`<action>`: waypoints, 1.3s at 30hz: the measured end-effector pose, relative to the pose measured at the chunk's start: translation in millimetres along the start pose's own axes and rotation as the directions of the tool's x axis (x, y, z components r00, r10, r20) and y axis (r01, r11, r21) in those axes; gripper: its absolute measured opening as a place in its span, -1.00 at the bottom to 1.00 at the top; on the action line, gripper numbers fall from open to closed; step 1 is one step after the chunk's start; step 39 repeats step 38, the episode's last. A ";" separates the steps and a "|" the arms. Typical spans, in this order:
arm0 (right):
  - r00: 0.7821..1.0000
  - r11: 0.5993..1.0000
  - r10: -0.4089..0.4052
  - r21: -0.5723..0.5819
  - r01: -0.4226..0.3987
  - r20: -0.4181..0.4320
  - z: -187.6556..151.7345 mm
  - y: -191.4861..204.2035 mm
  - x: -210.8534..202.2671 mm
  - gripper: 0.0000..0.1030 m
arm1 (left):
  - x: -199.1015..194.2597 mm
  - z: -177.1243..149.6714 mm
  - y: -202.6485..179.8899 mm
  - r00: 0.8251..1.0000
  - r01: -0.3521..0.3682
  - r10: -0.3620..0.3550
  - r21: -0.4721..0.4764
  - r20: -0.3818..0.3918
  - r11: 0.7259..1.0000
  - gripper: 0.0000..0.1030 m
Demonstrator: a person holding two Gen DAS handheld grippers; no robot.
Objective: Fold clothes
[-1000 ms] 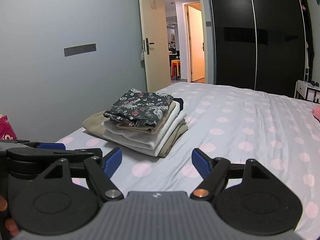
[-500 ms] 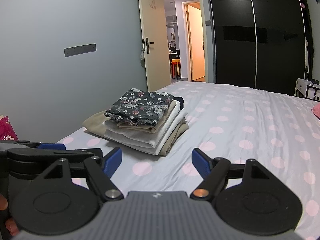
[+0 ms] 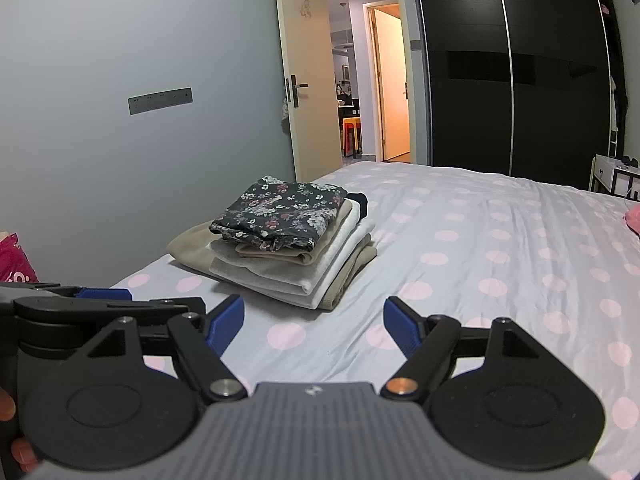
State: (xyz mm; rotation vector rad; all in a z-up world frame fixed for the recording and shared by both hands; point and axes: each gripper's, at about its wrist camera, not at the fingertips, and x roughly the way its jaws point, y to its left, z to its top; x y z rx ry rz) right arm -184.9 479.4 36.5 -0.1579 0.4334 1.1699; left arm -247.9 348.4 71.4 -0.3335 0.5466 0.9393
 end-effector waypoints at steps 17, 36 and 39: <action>1.000 1.000 0.004 0.019 -0.003 -0.010 -2.4 -2.5 0.9 0.53 | 2.0 -2.6 -1.7 1.000 -0.003 0.003 -0.009 -0.017 1.000 0.46; 1.000 1.000 0.012 0.027 -0.011 -0.023 -4.6 -4.5 0.2 0.53 | 2.5 -4.8 0.4 1.000 0.000 0.000 -0.007 -0.019 1.000 0.42; 1.000 1.000 0.013 0.026 -0.012 -0.023 -4.6 -4.5 -0.4 0.53 | 1.9 -5.1 0.1 1.000 0.000 0.000 -0.007 -0.016 1.000 0.42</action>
